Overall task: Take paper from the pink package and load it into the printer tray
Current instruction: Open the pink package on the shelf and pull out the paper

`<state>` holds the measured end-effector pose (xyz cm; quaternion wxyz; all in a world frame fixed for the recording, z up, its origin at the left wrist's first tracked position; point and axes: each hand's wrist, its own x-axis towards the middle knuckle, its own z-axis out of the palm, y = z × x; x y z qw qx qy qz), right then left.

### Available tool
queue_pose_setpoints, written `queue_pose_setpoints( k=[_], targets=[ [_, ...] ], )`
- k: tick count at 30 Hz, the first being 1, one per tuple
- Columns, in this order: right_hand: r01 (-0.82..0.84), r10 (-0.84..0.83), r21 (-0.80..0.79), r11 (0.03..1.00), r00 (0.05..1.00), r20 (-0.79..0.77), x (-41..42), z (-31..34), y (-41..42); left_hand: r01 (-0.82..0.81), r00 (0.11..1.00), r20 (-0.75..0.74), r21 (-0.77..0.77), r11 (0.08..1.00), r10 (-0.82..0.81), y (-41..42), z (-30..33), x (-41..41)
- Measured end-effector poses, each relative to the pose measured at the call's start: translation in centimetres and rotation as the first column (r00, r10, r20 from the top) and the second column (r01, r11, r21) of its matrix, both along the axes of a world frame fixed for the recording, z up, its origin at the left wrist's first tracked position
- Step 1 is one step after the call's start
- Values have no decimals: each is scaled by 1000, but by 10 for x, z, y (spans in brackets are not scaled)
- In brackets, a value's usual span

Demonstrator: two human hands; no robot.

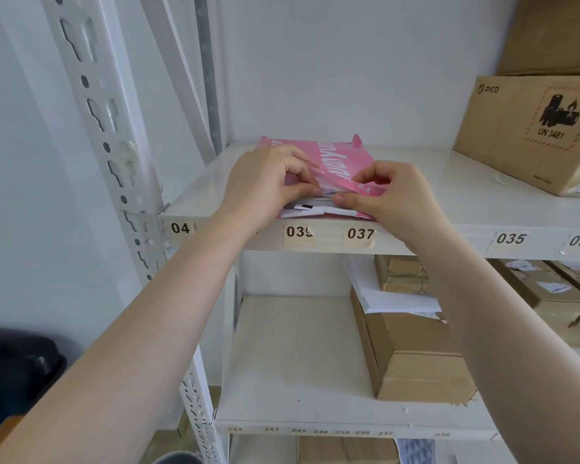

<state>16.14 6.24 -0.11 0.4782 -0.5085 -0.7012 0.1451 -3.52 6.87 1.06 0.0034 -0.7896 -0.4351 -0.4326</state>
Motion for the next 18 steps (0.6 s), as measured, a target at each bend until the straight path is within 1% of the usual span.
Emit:
queue_pose_setpoints(
  k=[4,6,8,11,13,15,16,18],
  targets=[
    [16,-16,3,1000,1000,-2,-1,0,-1,-64,988,-132,122,990,80,-4,-1,5],
    [19,-19,17,1000,1000,-9,-1,1,-3,-78,983,-154,174,982,105,-9,-2,6],
    [26,-25,42,999,999,-25,1,2,-8,-97,982,-137,220,971,129,-15,-4,6],
    [75,-73,74,994,997,-27,6,-1,-20,-161,981,-65,269,950,185,-31,-12,5],
    [134,-134,115,984,991,-4,8,-7,-31,-190,980,-12,256,948,199,-45,-21,5],
    [206,-206,121,971,979,-13,7,-15,-45,-200,979,18,237,951,201,-59,-32,7],
    [250,-246,121,961,968,-43,6,-21,-53,-200,980,28,226,954,198,-67,-38,7],
    [346,-323,121,930,930,-176,3,-35,-70,-189,982,55,203,961,182,-80,-51,8]
  ],
)
